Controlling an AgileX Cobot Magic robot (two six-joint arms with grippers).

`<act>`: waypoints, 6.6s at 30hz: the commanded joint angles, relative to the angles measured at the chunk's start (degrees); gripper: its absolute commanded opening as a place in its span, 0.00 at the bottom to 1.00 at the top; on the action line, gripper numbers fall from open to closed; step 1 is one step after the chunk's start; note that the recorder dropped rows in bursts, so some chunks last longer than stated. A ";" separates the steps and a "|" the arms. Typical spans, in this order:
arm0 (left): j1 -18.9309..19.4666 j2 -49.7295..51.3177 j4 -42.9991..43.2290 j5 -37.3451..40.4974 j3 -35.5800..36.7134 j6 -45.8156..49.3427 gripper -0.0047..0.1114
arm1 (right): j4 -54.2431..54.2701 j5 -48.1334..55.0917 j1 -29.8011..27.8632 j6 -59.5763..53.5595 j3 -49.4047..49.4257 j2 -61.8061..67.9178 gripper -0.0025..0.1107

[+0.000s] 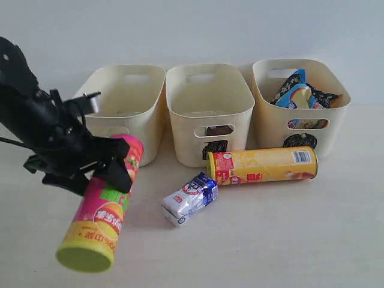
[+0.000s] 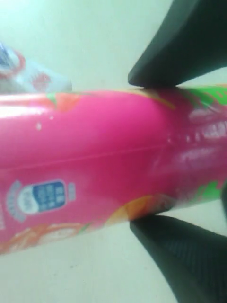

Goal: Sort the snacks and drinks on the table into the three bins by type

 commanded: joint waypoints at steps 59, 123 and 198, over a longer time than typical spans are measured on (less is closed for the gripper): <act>4.53 13.97 0.44 -38.11 -27.01 11.46 0.70 | -0.07 0.18 0.04 -0.30 0.12 0.05 0.02; -21.67 -7.59 -4.25 -4.07 -2.59 22.05 0.62 | -0.07 0.18 0.04 -0.42 0.12 0.05 0.02; -19.61 15.26 19.11 -65.49 -24.09 2.09 0.08 | -0.07 0.28 0.04 -0.26 0.12 0.05 0.02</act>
